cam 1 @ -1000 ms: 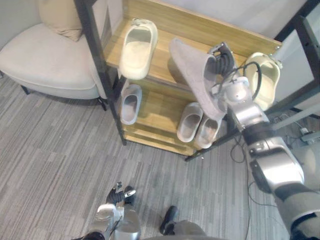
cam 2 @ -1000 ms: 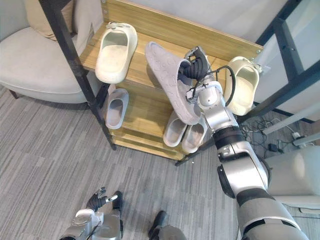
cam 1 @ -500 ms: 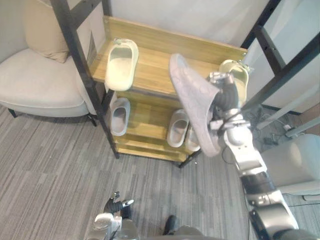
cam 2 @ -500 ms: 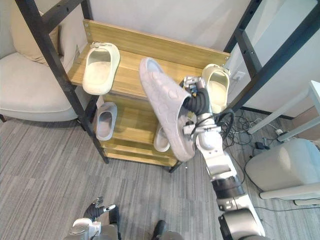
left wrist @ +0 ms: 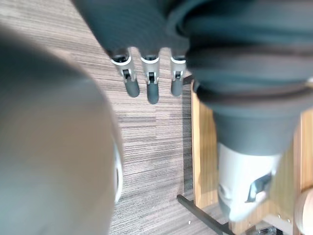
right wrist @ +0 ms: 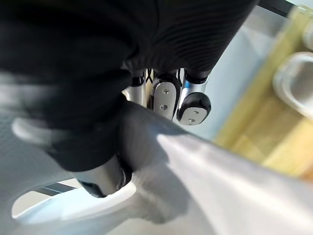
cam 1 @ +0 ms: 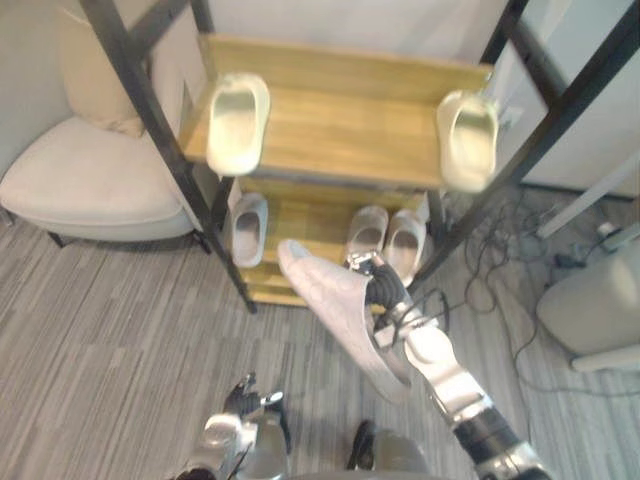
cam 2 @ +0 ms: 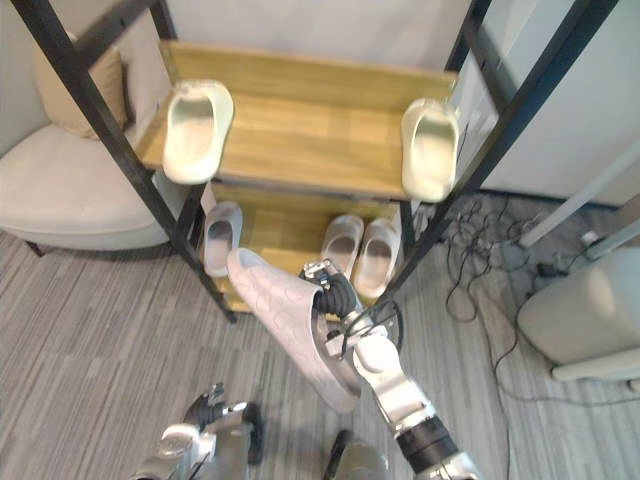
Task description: Organize the slippers on the shoe rack
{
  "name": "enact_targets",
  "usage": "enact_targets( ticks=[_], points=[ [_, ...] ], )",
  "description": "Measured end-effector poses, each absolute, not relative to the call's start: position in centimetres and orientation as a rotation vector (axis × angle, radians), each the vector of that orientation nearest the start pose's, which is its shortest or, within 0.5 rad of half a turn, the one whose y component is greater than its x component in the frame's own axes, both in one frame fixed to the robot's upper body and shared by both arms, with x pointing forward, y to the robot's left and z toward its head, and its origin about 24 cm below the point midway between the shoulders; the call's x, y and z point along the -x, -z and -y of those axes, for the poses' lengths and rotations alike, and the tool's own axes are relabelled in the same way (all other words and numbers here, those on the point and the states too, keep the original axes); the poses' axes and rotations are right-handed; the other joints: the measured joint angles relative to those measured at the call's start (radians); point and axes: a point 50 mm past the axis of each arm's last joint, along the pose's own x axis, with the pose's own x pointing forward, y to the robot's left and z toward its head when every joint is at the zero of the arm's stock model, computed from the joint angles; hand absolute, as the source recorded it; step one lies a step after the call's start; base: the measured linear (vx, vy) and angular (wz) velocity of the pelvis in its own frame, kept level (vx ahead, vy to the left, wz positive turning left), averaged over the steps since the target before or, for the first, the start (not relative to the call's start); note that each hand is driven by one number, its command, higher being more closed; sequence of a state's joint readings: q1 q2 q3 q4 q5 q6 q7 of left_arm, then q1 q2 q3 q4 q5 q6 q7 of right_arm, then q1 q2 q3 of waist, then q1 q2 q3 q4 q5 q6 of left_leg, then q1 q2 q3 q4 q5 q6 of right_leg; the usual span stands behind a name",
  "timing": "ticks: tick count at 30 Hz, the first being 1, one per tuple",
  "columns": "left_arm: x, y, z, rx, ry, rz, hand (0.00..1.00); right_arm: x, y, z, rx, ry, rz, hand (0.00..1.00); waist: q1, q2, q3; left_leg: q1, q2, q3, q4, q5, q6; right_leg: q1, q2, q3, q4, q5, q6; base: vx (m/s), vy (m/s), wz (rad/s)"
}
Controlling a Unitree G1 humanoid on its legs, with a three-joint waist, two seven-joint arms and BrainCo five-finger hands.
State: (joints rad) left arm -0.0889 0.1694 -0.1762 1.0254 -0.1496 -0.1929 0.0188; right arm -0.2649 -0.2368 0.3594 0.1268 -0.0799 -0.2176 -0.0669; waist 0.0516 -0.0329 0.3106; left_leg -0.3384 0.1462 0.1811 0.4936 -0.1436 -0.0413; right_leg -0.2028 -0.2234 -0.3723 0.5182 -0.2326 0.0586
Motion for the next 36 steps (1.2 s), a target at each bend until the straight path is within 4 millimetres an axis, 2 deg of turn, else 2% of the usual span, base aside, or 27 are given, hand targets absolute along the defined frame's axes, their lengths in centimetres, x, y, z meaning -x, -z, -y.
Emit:
enact_targets(
  ticks=[1, 5, 10, 12, 13, 15, 17, 22, 25, 29, 33, 36],
  points=[
    [-19.0, 12.0, -18.9, -0.117, -0.004, -0.713, 0.0, -29.2, -9.2, 9.3, 0.342, -0.337, 0.347, 1.0, 0.007, -0.004, 0.029, -0.052, 0.001, -0.011, 0.059, -0.024, 0.0, -0.054, -0.016, -0.004, 0.068, -0.043, 0.0, -0.16, 0.004, 0.15],
    [-21.5, 10.2, -18.9, -0.1, -0.03, -0.604, 0.0, -31.3, -12.6, 9.4, 0.353, -0.276, 0.451, 1.0, 0.011, 0.001, 0.094, -0.176, 0.005, -0.037, 0.162, -0.042, 0.007, -0.156, -0.055, -0.027, 0.19, -0.076, -0.012, -0.13, -0.003, 0.15],
    [-23.9, 8.4, -19.0, -0.071, -0.066, -0.503, 0.0, -34.5, -16.2, 10.6, 0.38, -0.143, 0.512, 1.0, 0.023, 0.011, 0.106, -0.374, 0.021, -0.066, 0.377, -0.111, 0.021, -0.326, -0.109, -0.024, 0.399, -0.146, -0.025, -0.08, 0.031, 0.06],
    [-25.3, 7.2, -19.2, -0.042, -0.105, -0.448, 0.0, -35.6, -18.4, 11.6, 0.413, -0.082, 0.554, 1.0, 0.031, 0.024, 0.122, -0.48, 0.022, -0.094, 0.491, -0.144, 0.036, -0.405, -0.138, -0.033, 0.505, -0.184, -0.028, -0.07, 0.059, 0.12],
    [-25.7, 6.8, -19.2, -0.035, -0.109, -0.432, 0.0, -35.9, -19.0, 11.9, 0.415, -0.061, 0.564, 1.0, 0.033, 0.026, 0.124, -0.508, 0.021, -0.1, 0.52, -0.151, 0.039, -0.428, -0.146, -0.034, 0.533, -0.194, -0.029, -0.06, 0.065, 0.18],
    [-27.5, 4.9, -19.2, 0.019, -0.143, -0.336, 0.0, -36.4, -22.1, 13.0, 0.392, 0.027, 0.638, 1.0, 0.047, 0.034, 0.14, -0.632, 0.021, -0.123, 0.627, -0.18, 0.049, -0.527, -0.174, -0.036, 0.637, -0.234, -0.028, -0.07, 0.079, 0.14],
    [-28.5, 3.3, -19.3, 0.06, -0.166, -0.263, 0.0, -36.3, -23.7, 13.3, 0.355, 0.078, 0.685, 1.0, 0.06, 0.035, 0.163, -0.697, 0.018, -0.139, 0.689, -0.201, 0.051, -0.575, -0.191, -0.035, 0.701, -0.26, -0.026, -0.06, 0.094, 0.12],
    [-29.3, 1.5, -18.8, 0.169, -0.215, -0.171, 0.0, -36.0, -26.3, 13.1, 0.271, 0.154, 0.756, 1.0, 0.09, 0.034, 0.171, -0.799, 0.008, -0.145, 0.751, -0.224, 0.051, -0.653, -0.23, -0.042, 0.771, -0.292, -0.016, -0.03, 0.095, 0.12],
    [-29.5, 1.0, -18.4, 0.214, -0.235, -0.143, 0.0, -36.0, -28.9, 13.8, 0.217, 0.239, 0.801, 1.0, 0.109, 0.034, 0.171, -0.835, -0.001, -0.151, 0.772, -0.219, 0.057, -0.673, -0.247, -0.052, 0.794, -0.299, -0.023, 0.02, 0.06, 0.14],
    [-29.5, 0.9, -18.5, 0.246, -0.255, -0.134, 0.0, -36.9, -30.8, 13.7, 0.222, 0.308, 0.795, 1.0, 0.113, 0.033, 0.17, -0.854, -0.004, -0.156, 0.782, -0.222, 0.056, -0.678, -0.254, -0.06, 0.803, -0.31, -0.021, 0.03, 0.04, 0.06],
    [-29.5, 0.8, -18.9, 0.256, -0.289, -0.13, 0.0, -38.1, -31.2, 13.5, 0.196, 0.349, 0.727, 1.0, 0.116, 0.033, 0.17, -0.873, -0.007, -0.163, 0.782, -0.222, 0.053, -0.691, -0.255, -0.067, 0.806, -0.315, -0.023, 0.02, 0.017, 0.04],
    [-29.2, 1.5, -19.5, 0.257, -0.335, -0.162, 0.0, -38.9, -31.2, 13.8, 0.204, 0.387, 0.671, 1.0, 0.119, 0.033, 0.17, -0.897, -0.02, -0.167, 0.782, -0.218, 0.05, -0.707, -0.269, -0.078, 0.815, -0.32, -0.025, 0.04, 0.011, 0.12]
  ],
)
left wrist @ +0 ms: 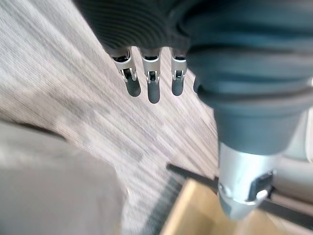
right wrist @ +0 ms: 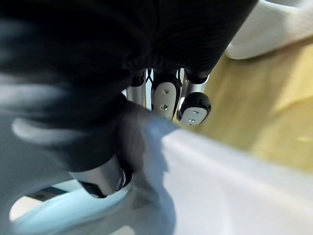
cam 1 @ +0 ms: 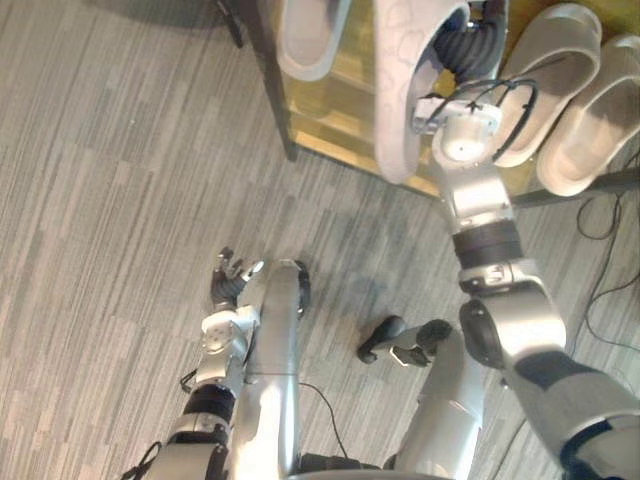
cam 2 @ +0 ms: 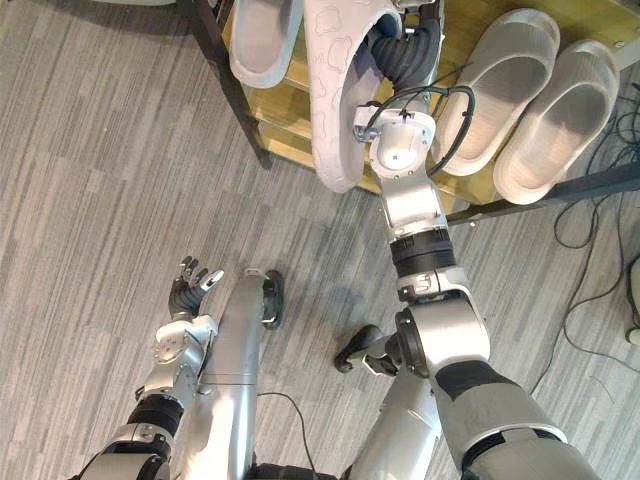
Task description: Organize the slippers on the shoe rack
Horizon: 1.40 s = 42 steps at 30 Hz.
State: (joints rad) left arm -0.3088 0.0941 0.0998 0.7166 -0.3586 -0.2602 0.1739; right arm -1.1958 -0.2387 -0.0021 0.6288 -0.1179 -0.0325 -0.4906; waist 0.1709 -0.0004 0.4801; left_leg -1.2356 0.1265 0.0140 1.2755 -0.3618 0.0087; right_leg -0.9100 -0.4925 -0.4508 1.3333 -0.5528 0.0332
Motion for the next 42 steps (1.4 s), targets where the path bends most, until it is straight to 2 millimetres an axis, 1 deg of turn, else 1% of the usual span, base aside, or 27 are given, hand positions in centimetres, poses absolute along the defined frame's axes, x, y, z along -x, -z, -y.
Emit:
enact_targets(
  ticks=[2, 5, 8, 11, 12, 17, 20, 21, 23, 27, 28, 30, 33, 36, 42],
  points=[
    [-28.7, 2.8, -19.6, 0.249, -0.344, -0.232, 0.0, -39.6, -31.0, 14.2, 0.21, 0.414, 0.616, 1.0, 0.001, 0.0, 0.0, -0.013, -0.015, -0.01, 0.002, 0.003, -0.003, 0.001, -0.015, -0.017, 0.009, -0.009, -0.004, 0.05, 0.004, 0.2],
    [-28.4, 3.5, -19.5, 0.243, -0.342, -0.276, 0.0, -40.1, -31.4, 14.3, 0.224, 0.438, 0.582, 1.0, 0.007, 0.0, 0.0, -0.024, -0.02, -0.019, 0.006, 0.005, -0.006, 0.001, -0.021, -0.027, 0.017, -0.017, -0.004, 0.05, -0.022, 0.12],
    [-28.4, 3.5, -19.3, 0.239, -0.335, -0.28, 0.0, -40.4, -31.9, 14.6, 0.257, 0.457, 0.567, 1.0, 0.009, 0.0, 0.0, -0.023, -0.027, -0.017, 0.004, 0.007, -0.01, 0.0, -0.033, -0.029, 0.027, -0.025, -0.009, 0.03, -0.026, 0.08],
    [-28.3, 3.6, -19.3, 0.238, -0.336, -0.285, 0.0, -40.6, -32.2, 15.3, 0.286, 0.489, 0.556, 1.0, 0.009, 0.0, -0.001, -0.024, -0.028, -0.019, 0.001, 0.01, -0.013, 0.0, -0.034, -0.032, 0.028, -0.027, -0.013, 0.0, 0.0, 0.0],
    [-28.3, 3.7, -19.3, 0.235, -0.333, -0.287, 0.0, -40.6, -32.3, 15.9, 0.321, 0.519, 0.547, 1.0, 0.009, 0.001, -0.002, -0.025, -0.028, -0.019, -0.001, 0.011, -0.014, 0.0, -0.034, -0.034, 0.029, -0.028, -0.014, 0.0, 0.0, 0.0],
    [-28.2, 3.9, -19.3, 0.226, -0.329, -0.302, 0.0, -40.4, -32.9, 17.0, 0.326, 0.576, 0.56, 1.0, 0.01, 0.001, -0.002, -0.03, -0.029, -0.018, -0.004, 0.012, -0.015, -0.006, -0.037, -0.034, 0.029, -0.028, -0.014, 0.02, -0.01, 0.01],
    [-28.2, 4.0, -19.2, 0.219, -0.32, -0.304, 0.0, -40.1, -33.6, 17.9, 0.331, 0.612, 0.577, 1.0, 0.011, 0.001, -0.003, -0.039, -0.033, -0.016, -0.011, 0.021, -0.015, -0.018, -0.041, -0.035, 0.028, -0.028, -0.014, 0.03, -0.013, 0.02],
    [-28.2, 4.0, -19.2, 0.219, -0.32, -0.304, 0.0, -40.1, -33.6, 18.0, 0.332, 0.615, 0.577, 1.0, 0.011, 0.001, -0.003, -0.039, -0.034, -0.016, -0.011, 0.021, -0.016, -0.018, -0.041, -0.035, 0.028, -0.028, -0.014, 0.03, -0.015, 0.04],
    [-28.2, 4.0, -19.1, 0.218, -0.318, -0.305, 0.0, -40.1, -33.7, 19.0, 0.345, 0.647, 0.563, 1.0, 0.011, 0.001, -0.003, -0.038, -0.036, -0.014, -0.017, 0.026, -0.016, -0.019, -0.046, -0.037, 0.028, -0.028, -0.015, 0.03, -0.021, 0.05],
    [-28.1, 4.1, -19.1, 0.217, -0.319, -0.312, 0.0, -40.0, -33.8, 20.1, 0.36, 0.677, 0.55, 1.0, 0.01, 0.002, -0.003, -0.039, -0.036, -0.011, -0.02, 0.027, -0.015, -0.021, -0.047, -0.037, 0.028, -0.028, -0.016, 0.02, -0.008, 0.0],
    [-28.1, 4.3, -19.1, 0.216, -0.32, -0.319, 0.0, -39.9, -33.9, 20.4, 0.364, 0.686, 0.553, 0.0, 0.011, 0.001, -0.006, -0.041, -0.036, -0.009, -0.023, 0.028, -0.014, -0.028, -0.047, -0.033, 0.027, -0.027, -0.017, 0.03, -0.011, -0.02],
    [-28.0, 4.4, -19.1, 0.215, -0.32, -0.327, 0.0, -39.9, -34.1, 20.5, 0.364, 0.69, 0.555, 0.0, 0.009, 0.007, -0.015, -0.05, -0.036, -0.008, -0.024, 0.03, -0.013, -0.036, -0.048, -0.035, 0.025, -0.026, -0.018, 0.04, -0.009, -0.02],
    [-27.8, 4.7, -19.1, 0.222, -0.323, -0.339, 0.0, -40.0, -34.2, 20.7, 0.369, 0.698, 0.543, 0.0, 0.009, 0.007, -0.017, -0.052, -0.035, -0.006, -0.03, 0.032, -0.014, -0.041, -0.048, -0.035, 0.022, -0.026, -0.018, 0.05, -0.02, 0.0],
    [-27.8, 4.7, -19.2, 0.222, -0.324, -0.343, 0.0, -40.0, -34.1, 20.8, 0.333, 0.694, 0.535, 0.0, 0.009, 0.007, -0.02, -0.057, -0.034, -0.003, -0.038, 0.035, -0.014, -0.05, -0.048, -0.034, 0.018, -0.025, -0.02, 0.05, -0.027, 0.0],
    [-27.8, 4.8, -19.2, 0.222, -0.323, -0.343, 0.0, -39.6, -34.5, 22.0, 0.3, 0.727, 0.538, 0.0, 0.009, 0.007, -0.02, -0.057, -0.034, 0.004, -0.065, 0.045, -0.014, -0.053, -0.048, -0.04, -0.001, -0.023, -0.022, 0.06, -0.033, 0.02]
  ],
)
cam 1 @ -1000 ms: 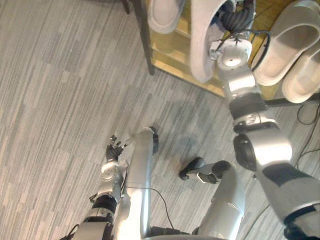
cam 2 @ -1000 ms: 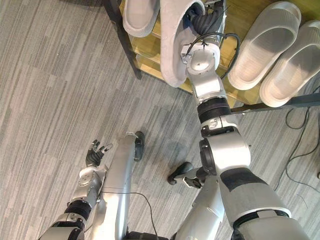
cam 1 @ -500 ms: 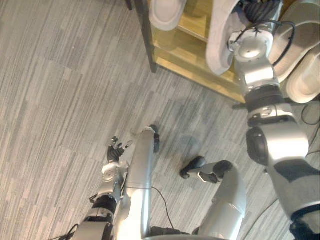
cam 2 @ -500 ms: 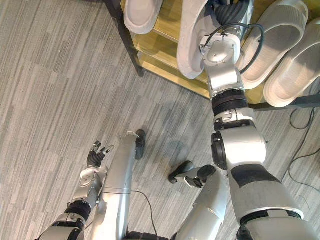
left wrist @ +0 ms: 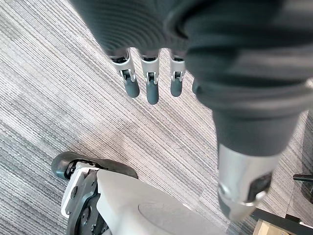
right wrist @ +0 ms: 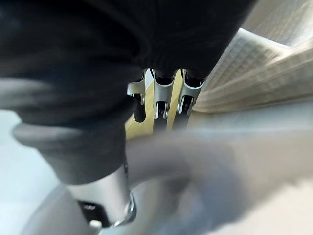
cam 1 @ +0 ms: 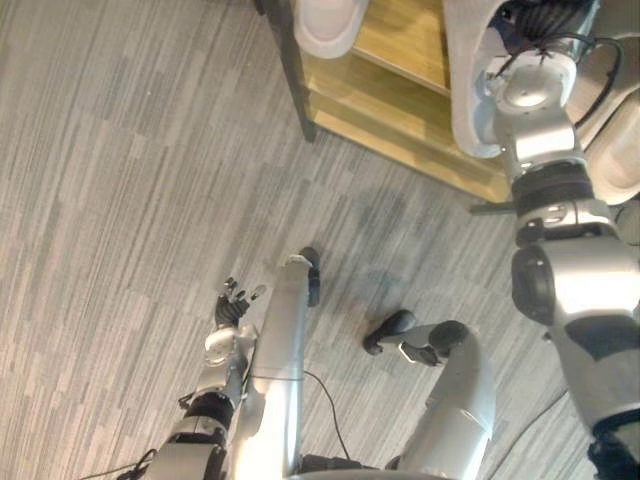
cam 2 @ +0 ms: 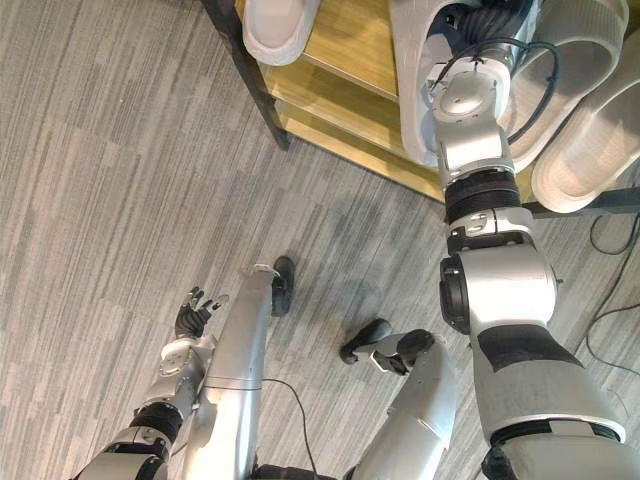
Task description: Organize the slippers on the shoe rack
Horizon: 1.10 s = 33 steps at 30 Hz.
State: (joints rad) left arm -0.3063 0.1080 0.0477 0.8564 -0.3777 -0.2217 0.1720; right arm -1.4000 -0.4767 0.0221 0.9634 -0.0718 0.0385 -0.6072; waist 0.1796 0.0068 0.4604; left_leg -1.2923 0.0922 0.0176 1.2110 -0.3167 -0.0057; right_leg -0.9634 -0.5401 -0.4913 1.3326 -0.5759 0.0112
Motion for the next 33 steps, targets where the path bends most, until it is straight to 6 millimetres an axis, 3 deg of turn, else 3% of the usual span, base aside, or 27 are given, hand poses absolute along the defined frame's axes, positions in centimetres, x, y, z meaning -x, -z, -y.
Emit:
enact_targets(
  ticks=[12, 19, 29, 33],
  points=[
    [-27.8, 4.8, -19.4, 0.233, -0.335, -0.341, 0.0, -39.7, -34.7, 21.2, 0.278, 0.687, 0.565, 0.0, -0.002, 0.0, 0.0, 0.002, 0.016, 0.006, -0.022, 0.009, -0.001, -0.011, 0.018, 0.001, -0.026, 0.015, -0.008, 0.05, -0.028, -0.04],
    [-27.7, 4.8, -19.6, 0.242, -0.345, -0.34, 0.0, -39.7, -34.6, 18.4, 0.231, 0.611, 0.612, 0.0, -0.007, 0.0, 0.0, 0.028, 0.018, 0.014, -0.043, 0.023, -0.003, 0.001, 0.021, 0.007, -0.034, 0.022, -0.011, 0.02, -0.02, 0.0],
    [-27.3, 5.3, -19.7, 0.273, -0.368, -0.36, 0.0, -39.7, -32.3, 17.4, 0.148, 0.595, 0.585, 0.0, -0.007, -0.004, -0.023, 0.058, 0.021, 0.015, -0.075, 0.032, -0.006, 0.025, 0.037, 0.003, -0.067, 0.035, -0.011, 0.03, -0.025, -0.01],
    [-27.3, 5.3, -19.7, 0.274, -0.369, -0.36, 0.0, -39.8, -30.6, 17.1, 0.125, 0.585, 0.553, 0.0, -0.007, -0.003, -0.023, 0.088, 0.021, 0.014, -0.08, 0.032, -0.006, 0.057, 0.039, 0.001, -0.072, 0.035, -0.011, 0.02, -0.012, 0.01]
  ],
)
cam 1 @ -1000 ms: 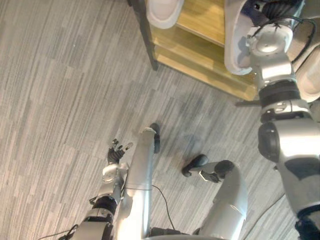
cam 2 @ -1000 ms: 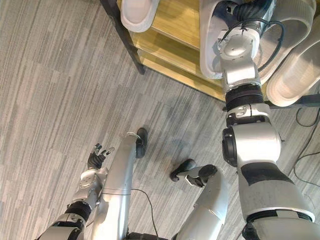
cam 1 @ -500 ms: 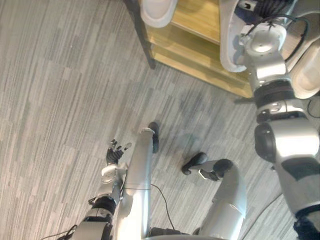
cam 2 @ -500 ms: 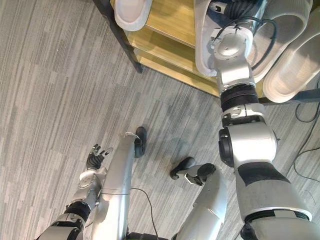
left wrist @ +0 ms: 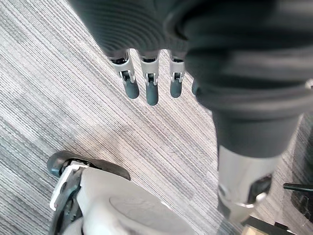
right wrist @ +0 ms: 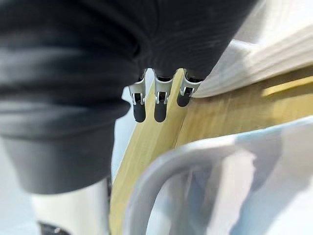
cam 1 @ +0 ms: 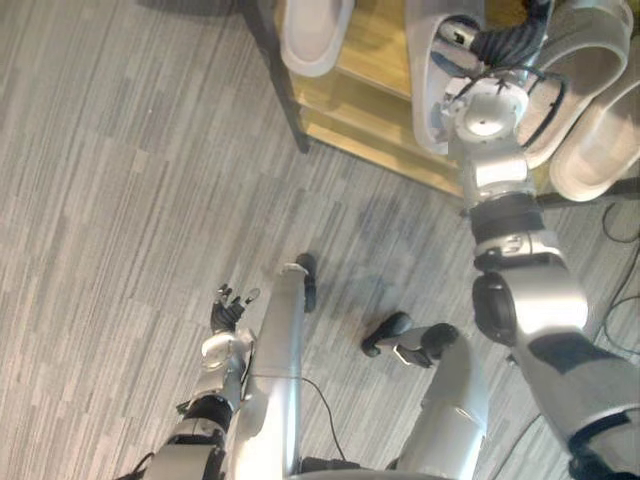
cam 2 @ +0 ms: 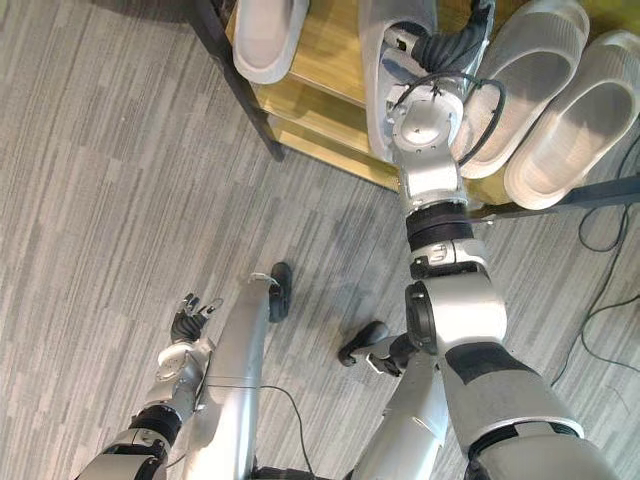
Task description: Organize the slippers on the shoe rack
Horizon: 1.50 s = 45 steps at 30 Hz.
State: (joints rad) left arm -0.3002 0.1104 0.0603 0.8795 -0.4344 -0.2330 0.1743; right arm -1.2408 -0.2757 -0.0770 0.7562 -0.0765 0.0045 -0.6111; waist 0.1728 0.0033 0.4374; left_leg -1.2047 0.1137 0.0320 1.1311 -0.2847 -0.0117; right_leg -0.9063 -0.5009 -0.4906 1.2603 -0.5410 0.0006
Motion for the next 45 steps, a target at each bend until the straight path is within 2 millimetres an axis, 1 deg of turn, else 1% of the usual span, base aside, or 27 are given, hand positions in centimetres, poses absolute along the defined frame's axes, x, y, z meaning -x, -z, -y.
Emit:
enact_targets(
  ticks=[3, 7, 9, 10, 11, 13, 16, 20, 22, 26, 32, 37, 41, 45],
  points=[
    [-27.2, 5.4, -19.7, 0.277, -0.371, -0.361, 0.0, -39.8, -30.1, 17.0, 0.123, 0.582, 0.543, 0.0, 0.0, 0.0, -0.006, 0.002, 0.001, 0.001, -0.003, 0.0, 0.0, 0.001, 0.002, 0.001, -0.002, 0.0, 0.0, 0.0, 0.0, 0.0],
    [-27.2, 5.4, -19.7, 0.278, -0.371, -0.361, 0.0, -39.7, -29.2, 16.6, 0.062, 0.571, 0.53, 0.0, 0.0, 0.0, -0.006, 0.002, 0.002, 0.002, -0.003, 0.0, 0.0, 0.001, 0.006, 0.001, -0.002, 0.001, 0.001, 0.0, 0.0, 0.0],
    [-27.2, 5.4, -19.8, 0.286, -0.381, -0.361, 0.0, -39.9, -28.1, 15.6, 0.031, 0.54, 0.498, 0.0, 0.0, 0.0, -0.006, 0.002, 0.006, -0.001, 0.002, 0.0, 0.0, 0.001, 0.012, 0.004, -0.002, 0.001, 0.001, 0.03, -0.019, -0.05],
    [-27.2, 5.4, -19.8, 0.288, -0.383, -0.361, 0.0, -39.9, -27.9, 15.5, 0.017, 0.534, 0.493, 0.0, 0.0, 0.0, -0.006, 0.002, 0.007, 0.0, 0.003, 0.0, 0.0, 0.001, 0.012, 0.004, -0.002, 0.001, 0.001, 0.03, -0.026, -0.05],
    [-27.2, 5.4, -19.8, 0.292, -0.386, -0.361, 0.0, -40.0, -27.1, 14.9, -0.016, 0.513, 0.472, 0.0, 0.0, 0.0, -0.006, 0.002, 0.009, -0.001, 0.004, 0.0, 0.0, 0.001, 0.016, 0.005, -0.002, 0.001, 0.001, 0.0, 0.0, 0.0],
    [-27.1, 5.4, -19.9, 0.296, -0.391, -0.362, 0.0, -40.0, -26.6, 14.5, -0.05, 0.498, 0.454, 0.0, 0.0, 0.0, -0.006, 0.002, 0.011, -0.002, 0.006, 0.0, 0.0, 0.001, 0.018, 0.005, -0.001, 0.001, 0.001, 0.01, -0.01, -0.02],
    [-27.1, 5.4, -19.9, 0.297, -0.392, -0.363, 0.0, -39.6, -26.1, 14.4, -0.116, 0.487, 0.461, 0.0, 0.0, 0.0, -0.006, 0.002, 0.012, -0.002, 0.008, 0.0, 0.0, 0.001, 0.018, 0.006, 0.004, 0.001, 0.0, 0.0, 0.0, 0.0],
    [-27.0, 5.6, -19.9, 0.304, -0.401, -0.37, 0.0, -39.6, -25.4, 14.6, -0.143, 0.479, 0.442, 0.0, 0.0, 0.0, -0.012, 0.002, 0.013, -0.002, 0.01, 0.0, 0.0, 0.0, 0.018, 0.007, 0.006, 0.002, -0.001, 0.0, 0.0, 0.0],
    [-26.9, 5.8, -20.0, 0.303, -0.404, -0.378, 0.0, -39.6, -25.0, 14.1, -0.185, 0.456, 0.427, 0.0, 0.0, -0.001, -0.02, 0.002, 0.015, -0.001, 0.01, 0.0, -0.001, 0.0, 0.02, 0.007, 0.006, 0.002, -0.001, 0.0, 0.0, 0.0],
    [-26.9, 5.8, -20.0, 0.303, -0.404, -0.378, 0.0, -39.6, -24.8, 13.3, -0.213, 0.416, 0.427, 0.0, 0.0, -0.001, -0.021, 0.002, 0.016, -0.001, 0.01, 0.0, -0.001, 0.0, 0.023, 0.007, 0.005, 0.002, -0.001, 0.0, 0.0, 0.0],
    [-26.8, 6.0, -20.0, 0.327, -0.424, -0.385, 0.0, -39.6, -24.5, 12.2, -0.333, 0.354, 0.408, 0.0, 0.003, -0.003, -0.027, 0.0, 0.015, -0.004, 0.009, -0.001, -0.002, 0.0, 0.024, 0.005, 0.003, 0.003, -0.002, 0.0, 0.0, 0.0],
    [-26.6, 6.2, -19.7, 0.337, -0.427, -0.393, 0.0, -39.8, -24.4, 12.1, -0.432, 0.321, 0.388, 0.0, 0.012, -0.003, -0.043, -0.01, 0.009, -0.013, 0.004, 0.002, -0.007, 0.001, 0.024, -0.008, -0.003, 0.002, -0.002, 0.0, 0.0, 0.03],
    [-26.7, 6.2, -19.5, 0.344, -0.425, -0.392, 0.0, -40.0, -25.3, 11.6, -0.468, 0.298, 0.39, 0.0, 0.014, -0.002, -0.044, -0.012, -0.002, -0.015, -0.01, 0.009, -0.012, 0.002, 0.018, -0.015, -0.008, 0.002, -0.002, 0.0, -0.004, 0.09],
    [-26.8, 6.1, -19.2, 0.35, -0.413, -0.391, 0.0, -40.3, -26.1, 10.6, -0.486, 0.254, 0.385, 0.0, 0.026, -0.002, -0.044, -0.017, -0.008, -0.024, -0.016, 0.014, -0.017, 0.004, 0.015, -0.027, -0.009, 0.0, -0.004, 0.02, -0.021, 0.06]
  ],
)
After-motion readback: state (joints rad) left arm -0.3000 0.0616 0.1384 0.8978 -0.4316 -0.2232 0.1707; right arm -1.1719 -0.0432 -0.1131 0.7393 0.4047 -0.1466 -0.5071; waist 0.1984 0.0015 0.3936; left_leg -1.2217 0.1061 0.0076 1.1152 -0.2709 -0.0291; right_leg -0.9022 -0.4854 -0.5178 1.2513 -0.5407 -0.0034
